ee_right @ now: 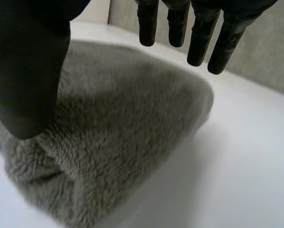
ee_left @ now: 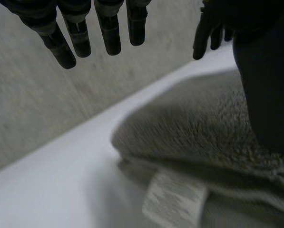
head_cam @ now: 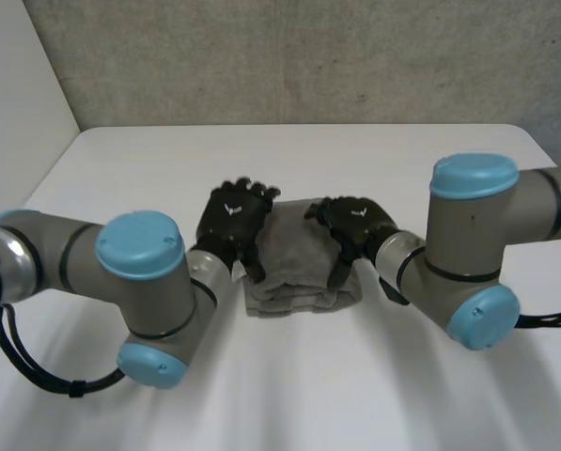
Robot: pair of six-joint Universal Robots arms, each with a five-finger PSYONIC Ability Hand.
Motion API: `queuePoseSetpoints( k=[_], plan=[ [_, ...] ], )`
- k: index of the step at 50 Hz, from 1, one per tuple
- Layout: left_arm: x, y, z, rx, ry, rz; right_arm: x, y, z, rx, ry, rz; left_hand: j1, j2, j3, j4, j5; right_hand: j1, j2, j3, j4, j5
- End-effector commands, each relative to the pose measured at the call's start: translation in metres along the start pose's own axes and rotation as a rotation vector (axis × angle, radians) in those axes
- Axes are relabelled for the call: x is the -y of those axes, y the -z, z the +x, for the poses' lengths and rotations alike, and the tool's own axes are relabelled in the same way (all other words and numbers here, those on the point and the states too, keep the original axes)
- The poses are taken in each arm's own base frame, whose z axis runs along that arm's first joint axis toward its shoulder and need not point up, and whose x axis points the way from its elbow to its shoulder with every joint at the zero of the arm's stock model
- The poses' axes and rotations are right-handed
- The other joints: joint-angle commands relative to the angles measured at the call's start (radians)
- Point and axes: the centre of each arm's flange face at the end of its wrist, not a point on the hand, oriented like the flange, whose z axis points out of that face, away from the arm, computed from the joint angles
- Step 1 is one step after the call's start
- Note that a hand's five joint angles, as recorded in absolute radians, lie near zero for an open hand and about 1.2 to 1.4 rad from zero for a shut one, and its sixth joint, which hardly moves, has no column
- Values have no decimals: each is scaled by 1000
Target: Fold the towel.
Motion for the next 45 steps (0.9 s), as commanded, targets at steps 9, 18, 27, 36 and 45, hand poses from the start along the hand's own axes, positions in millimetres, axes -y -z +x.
queuePoseSetpoints(
  k=[9,18,27,36,45],
  plan=[
    [36,12,-9,20,16,74,33,16,0,-10,26,55,-77,-80,-64,-82,-211,-55,-75,-70,-82,-58],
    [97,28,-32,75,19,191,107,61,18,-148,10,245,-77,-80,-64,-82,-211,-55,-75,-70,-82,-58],
    [143,44,-69,219,48,177,136,89,50,-372,-13,329,-77,-80,-64,-82,-211,-55,-75,-70,-82,-58],
    [152,54,-94,332,146,97,135,89,51,-383,-18,326,-77,-80,-64,-82,-211,-55,-75,-70,-82,-58],
    [154,55,-94,329,159,98,135,89,51,-379,-18,326,-77,-80,-64,-82,-211,-55,-75,-70,-82,-58]
  ],
)
